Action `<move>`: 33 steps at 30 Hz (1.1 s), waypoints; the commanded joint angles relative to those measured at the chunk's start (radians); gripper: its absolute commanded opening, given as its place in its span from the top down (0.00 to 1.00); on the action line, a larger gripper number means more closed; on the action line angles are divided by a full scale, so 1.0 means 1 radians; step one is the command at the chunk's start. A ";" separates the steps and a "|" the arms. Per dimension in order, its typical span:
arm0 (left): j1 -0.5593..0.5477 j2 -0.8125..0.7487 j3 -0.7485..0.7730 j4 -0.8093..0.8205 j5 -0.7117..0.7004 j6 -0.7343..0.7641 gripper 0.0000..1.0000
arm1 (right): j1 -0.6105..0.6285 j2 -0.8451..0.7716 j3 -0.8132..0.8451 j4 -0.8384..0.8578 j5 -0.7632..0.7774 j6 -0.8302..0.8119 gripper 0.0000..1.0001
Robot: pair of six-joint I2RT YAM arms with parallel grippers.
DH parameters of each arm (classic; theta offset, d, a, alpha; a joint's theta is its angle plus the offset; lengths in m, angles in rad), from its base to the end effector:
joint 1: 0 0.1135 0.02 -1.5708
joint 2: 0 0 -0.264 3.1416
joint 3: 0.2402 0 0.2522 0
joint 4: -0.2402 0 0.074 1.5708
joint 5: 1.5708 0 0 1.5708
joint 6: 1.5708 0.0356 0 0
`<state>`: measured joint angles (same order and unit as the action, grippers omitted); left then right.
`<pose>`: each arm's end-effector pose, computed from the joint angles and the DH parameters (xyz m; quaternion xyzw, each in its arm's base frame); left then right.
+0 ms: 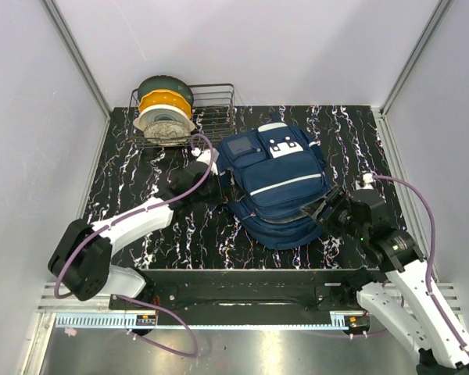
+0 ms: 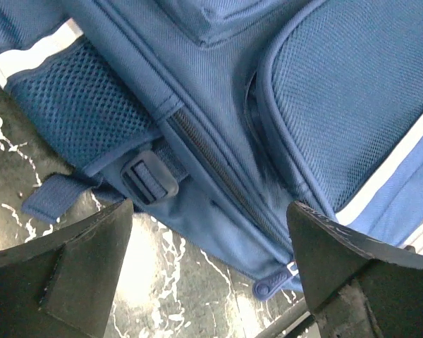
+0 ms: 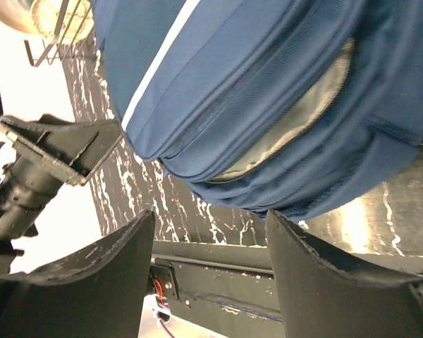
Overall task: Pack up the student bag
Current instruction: Adjust the student bag at the center of the board.
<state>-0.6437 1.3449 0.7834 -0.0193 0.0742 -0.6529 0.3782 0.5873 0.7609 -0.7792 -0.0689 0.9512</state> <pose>0.2317 -0.1772 0.2311 0.0136 0.8794 -0.3127 0.3587 0.1117 0.0470 0.2989 0.2348 0.8537 0.3101 0.3462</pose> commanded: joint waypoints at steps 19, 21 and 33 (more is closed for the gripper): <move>0.062 0.180 0.139 0.110 0.033 -0.045 0.24 | 0.729 0.605 0.212 0.300 0.647 0.544 0.33; 0.064 0.184 0.139 0.110 0.039 -0.044 0.29 | 0.731 0.626 0.199 0.322 0.636 0.587 0.38; 0.067 0.169 0.129 0.108 0.053 -0.048 0.34 | 0.731 0.698 0.152 0.386 0.541 0.672 0.42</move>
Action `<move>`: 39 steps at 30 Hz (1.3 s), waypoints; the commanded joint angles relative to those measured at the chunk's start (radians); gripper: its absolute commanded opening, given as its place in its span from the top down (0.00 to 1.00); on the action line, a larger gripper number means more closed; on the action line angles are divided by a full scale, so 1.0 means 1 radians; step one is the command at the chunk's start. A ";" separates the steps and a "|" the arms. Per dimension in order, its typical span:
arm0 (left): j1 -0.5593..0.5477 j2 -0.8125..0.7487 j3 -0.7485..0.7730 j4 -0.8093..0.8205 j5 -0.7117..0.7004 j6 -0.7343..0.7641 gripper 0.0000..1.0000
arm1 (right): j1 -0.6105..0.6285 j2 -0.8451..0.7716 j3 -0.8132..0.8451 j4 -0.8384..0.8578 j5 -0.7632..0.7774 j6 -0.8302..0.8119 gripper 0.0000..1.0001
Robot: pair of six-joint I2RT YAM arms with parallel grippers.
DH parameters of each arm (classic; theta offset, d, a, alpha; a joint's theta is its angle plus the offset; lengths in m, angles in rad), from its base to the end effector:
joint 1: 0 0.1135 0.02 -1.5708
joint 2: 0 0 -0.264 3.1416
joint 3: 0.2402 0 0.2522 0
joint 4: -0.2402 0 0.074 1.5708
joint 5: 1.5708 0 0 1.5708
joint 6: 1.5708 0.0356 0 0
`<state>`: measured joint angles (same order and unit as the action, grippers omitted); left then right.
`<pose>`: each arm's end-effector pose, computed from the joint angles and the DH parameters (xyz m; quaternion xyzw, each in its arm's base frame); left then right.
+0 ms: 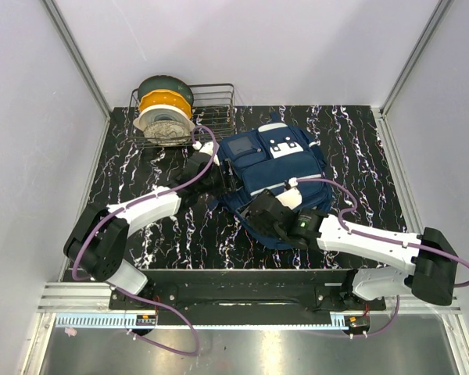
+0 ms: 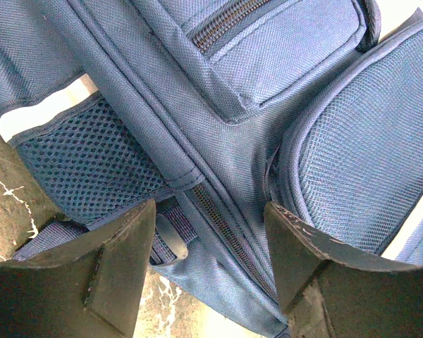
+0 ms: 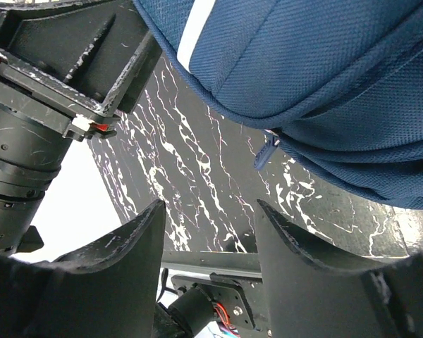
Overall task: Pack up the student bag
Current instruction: Adjust the student bag at the center of the board, then zip the student bag at the center of the board.
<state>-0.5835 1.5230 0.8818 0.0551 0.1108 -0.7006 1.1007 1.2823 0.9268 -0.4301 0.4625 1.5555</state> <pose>0.2738 -0.1855 0.2183 -0.0254 0.8799 -0.3217 0.3488 0.1366 0.2337 0.2627 0.2882 0.8564 0.3106 0.2951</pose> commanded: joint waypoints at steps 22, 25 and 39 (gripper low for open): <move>0.008 -0.029 0.040 -0.003 0.018 0.010 0.33 | -0.015 0.083 -0.017 0.024 0.031 0.092 0.50; 0.008 -0.030 0.040 -0.003 0.021 0.007 0.34 | -0.021 0.086 -0.020 0.021 0.047 0.100 0.51; 0.007 -0.029 0.042 0.011 0.036 -0.002 0.33 | -0.071 0.167 -0.061 0.143 0.067 0.135 0.59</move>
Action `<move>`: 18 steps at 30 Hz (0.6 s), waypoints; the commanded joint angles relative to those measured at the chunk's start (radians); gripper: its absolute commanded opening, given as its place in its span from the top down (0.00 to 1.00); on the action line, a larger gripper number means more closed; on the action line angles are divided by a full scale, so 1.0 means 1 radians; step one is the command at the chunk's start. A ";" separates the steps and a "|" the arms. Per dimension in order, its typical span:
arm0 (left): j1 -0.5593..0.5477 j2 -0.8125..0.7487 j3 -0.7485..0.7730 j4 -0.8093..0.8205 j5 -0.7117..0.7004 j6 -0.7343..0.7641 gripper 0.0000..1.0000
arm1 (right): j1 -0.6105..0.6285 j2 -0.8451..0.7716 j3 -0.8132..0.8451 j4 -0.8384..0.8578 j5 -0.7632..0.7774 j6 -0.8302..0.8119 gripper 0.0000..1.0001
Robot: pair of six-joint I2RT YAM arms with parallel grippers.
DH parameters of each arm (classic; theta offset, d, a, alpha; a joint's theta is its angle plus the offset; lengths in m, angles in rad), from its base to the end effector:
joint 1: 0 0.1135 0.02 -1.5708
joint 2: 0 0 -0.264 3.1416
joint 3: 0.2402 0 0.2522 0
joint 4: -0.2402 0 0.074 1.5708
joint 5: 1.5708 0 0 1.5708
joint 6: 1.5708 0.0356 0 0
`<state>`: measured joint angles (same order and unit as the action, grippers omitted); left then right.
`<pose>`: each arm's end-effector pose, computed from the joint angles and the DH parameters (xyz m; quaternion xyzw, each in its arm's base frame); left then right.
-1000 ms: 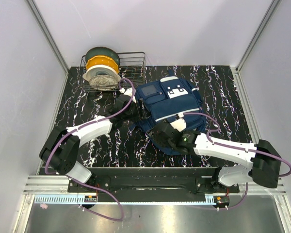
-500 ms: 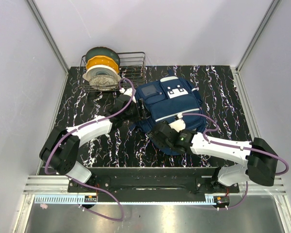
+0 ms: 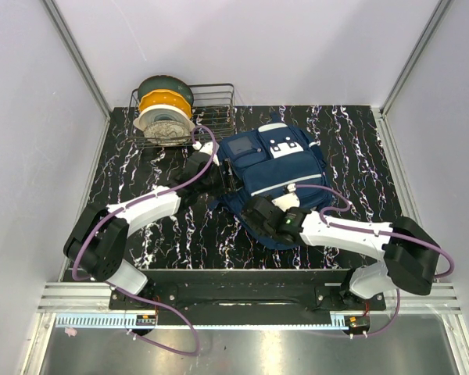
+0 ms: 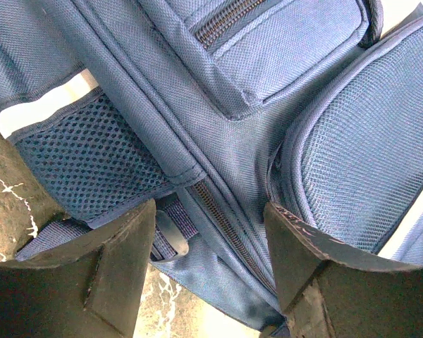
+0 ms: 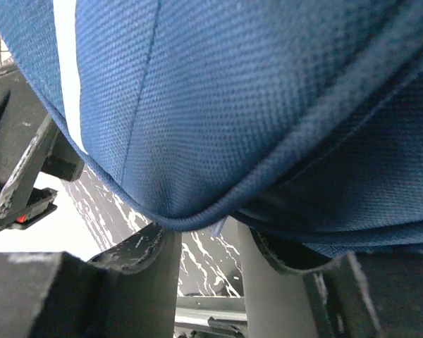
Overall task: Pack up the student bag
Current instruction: Zip the student bag at the center of the board.
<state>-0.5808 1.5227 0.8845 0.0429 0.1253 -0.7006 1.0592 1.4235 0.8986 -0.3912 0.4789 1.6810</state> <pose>0.2737 -0.1850 0.2181 -0.0235 0.8818 -0.3239 0.3419 0.1551 0.2427 0.2200 0.3540 0.8524 0.2613 0.2823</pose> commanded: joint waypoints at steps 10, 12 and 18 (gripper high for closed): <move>0.006 -0.025 0.039 0.031 0.033 -0.007 0.34 | -0.036 0.068 -0.035 0.124 0.070 -0.006 0.70; 0.006 -0.026 0.039 0.029 0.036 -0.007 0.34 | -0.036 0.058 -0.041 0.121 0.079 -0.006 0.73; 0.006 -0.024 0.033 0.034 0.036 -0.010 0.34 | -0.038 0.026 -0.066 0.109 0.107 -0.004 0.87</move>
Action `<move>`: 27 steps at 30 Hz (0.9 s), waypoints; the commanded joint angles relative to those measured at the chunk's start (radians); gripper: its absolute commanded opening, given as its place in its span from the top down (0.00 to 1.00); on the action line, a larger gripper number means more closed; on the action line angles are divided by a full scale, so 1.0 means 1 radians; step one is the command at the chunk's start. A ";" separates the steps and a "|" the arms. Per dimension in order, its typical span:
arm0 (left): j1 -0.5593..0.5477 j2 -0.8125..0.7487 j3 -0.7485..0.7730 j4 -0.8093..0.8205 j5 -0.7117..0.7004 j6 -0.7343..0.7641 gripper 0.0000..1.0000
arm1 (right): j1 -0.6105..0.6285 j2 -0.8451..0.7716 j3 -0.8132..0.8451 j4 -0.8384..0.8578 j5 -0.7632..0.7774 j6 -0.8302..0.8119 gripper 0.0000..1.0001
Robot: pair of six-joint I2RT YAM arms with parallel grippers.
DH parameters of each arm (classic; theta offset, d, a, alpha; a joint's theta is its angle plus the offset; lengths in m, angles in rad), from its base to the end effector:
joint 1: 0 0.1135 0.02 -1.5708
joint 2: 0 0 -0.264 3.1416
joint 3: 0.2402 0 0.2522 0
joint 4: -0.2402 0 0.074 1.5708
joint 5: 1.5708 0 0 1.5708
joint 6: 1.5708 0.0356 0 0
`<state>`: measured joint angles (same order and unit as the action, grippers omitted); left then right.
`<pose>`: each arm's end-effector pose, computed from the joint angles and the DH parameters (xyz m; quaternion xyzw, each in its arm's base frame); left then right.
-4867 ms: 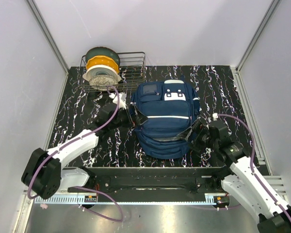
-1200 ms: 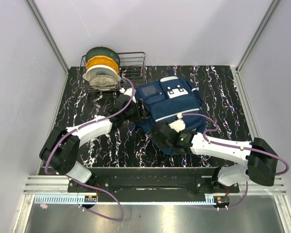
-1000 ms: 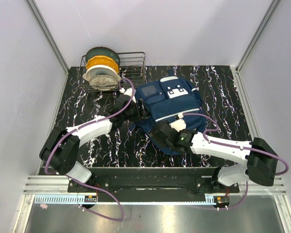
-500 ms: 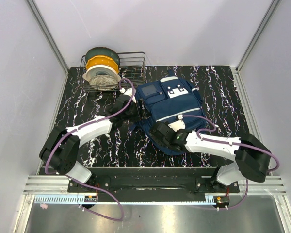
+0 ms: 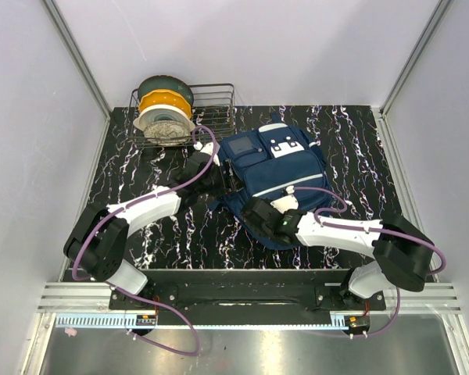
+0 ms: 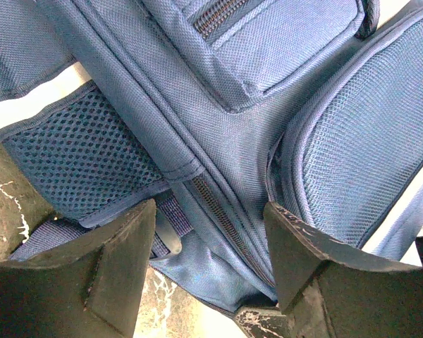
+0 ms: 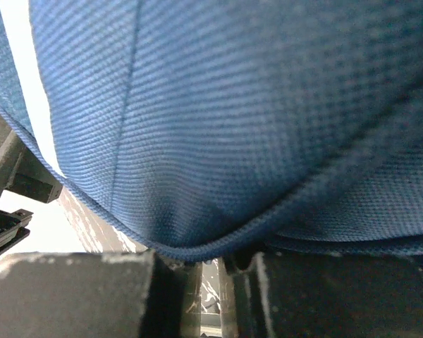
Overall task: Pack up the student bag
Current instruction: Zip the student bag at the center of the board.
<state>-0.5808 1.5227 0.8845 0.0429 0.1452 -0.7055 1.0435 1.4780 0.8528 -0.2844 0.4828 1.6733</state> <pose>0.2733 -0.1855 0.2182 -0.0210 0.8815 -0.3316 0.3356 0.1623 0.2458 0.1984 0.3582 0.8492 0.2604 0.2875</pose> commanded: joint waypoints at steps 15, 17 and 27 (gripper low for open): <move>0.010 0.001 0.051 0.040 0.021 0.008 0.54 | -0.022 -0.235 -0.031 0.021 0.025 -0.400 1.00; 0.016 0.007 0.054 0.041 0.022 0.009 0.46 | -0.022 -0.275 -0.032 -0.022 -0.018 -0.447 1.00; 0.019 0.043 0.037 0.089 0.080 -0.040 0.25 | -0.020 -0.343 -0.064 -0.081 -0.058 -0.461 1.00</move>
<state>-0.5671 1.5356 0.9085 0.0658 0.1860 -0.7158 1.0218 1.1622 0.7769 -0.3908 0.4423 1.2491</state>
